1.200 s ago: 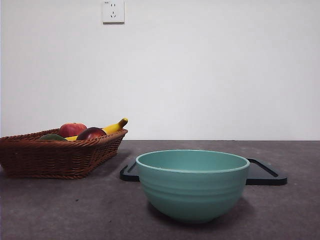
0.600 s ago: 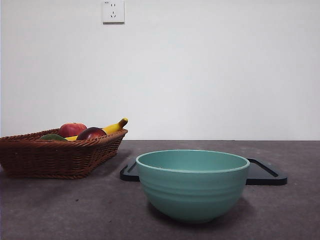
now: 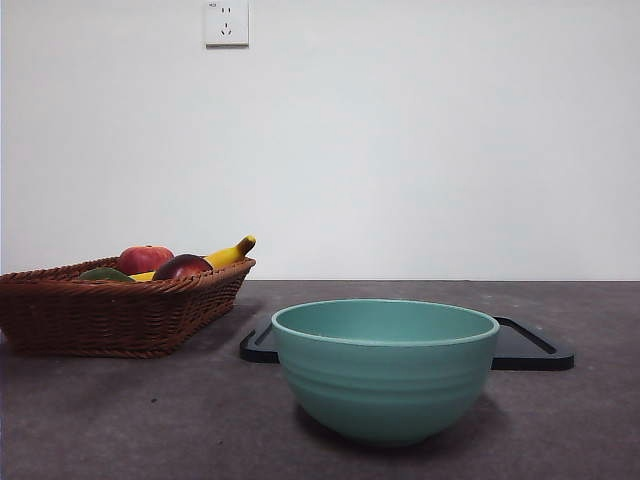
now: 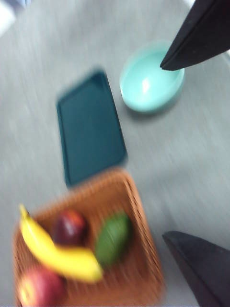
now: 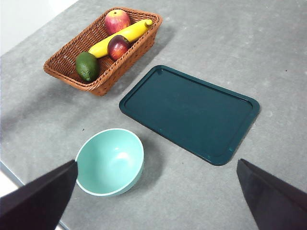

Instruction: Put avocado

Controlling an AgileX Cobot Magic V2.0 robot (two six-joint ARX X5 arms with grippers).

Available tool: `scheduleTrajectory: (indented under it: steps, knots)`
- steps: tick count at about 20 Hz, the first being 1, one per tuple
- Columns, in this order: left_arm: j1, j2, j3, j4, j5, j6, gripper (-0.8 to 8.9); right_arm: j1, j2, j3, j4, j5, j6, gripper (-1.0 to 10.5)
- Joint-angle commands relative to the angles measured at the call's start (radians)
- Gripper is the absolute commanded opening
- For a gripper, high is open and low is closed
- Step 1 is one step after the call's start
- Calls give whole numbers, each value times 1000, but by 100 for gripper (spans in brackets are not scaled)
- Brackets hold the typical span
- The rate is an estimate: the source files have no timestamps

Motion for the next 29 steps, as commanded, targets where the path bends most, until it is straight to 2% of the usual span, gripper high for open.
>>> scheduleTrajectory:
  steps: [1, 7, 12, 17, 22, 29]
  knots:
    - [-3, 69, 24, -8, -80, 5, 750, 3, 3, 17, 10, -3, -8, 686]
    - [-2, 355, 73, 27, -105, -46, 750, 3, 3, 17, 10, -3, -8, 686]
    - [-2, 644, 234, 19, -105, -117, 750, 3, 3, 17, 10, -3, -8, 686]
    - [0, 904, 402, 2, -147, -122, 749, 3, 3, 17, 10, -3, -8, 686]
    - [11, 1088, 484, -1, -161, -127, 749, 3, 3, 17, 10, -3, -8, 686]
    - [33, 1243, 495, 49, -162, -175, 749, 3, 3, 17, 10, -3, -6, 686]
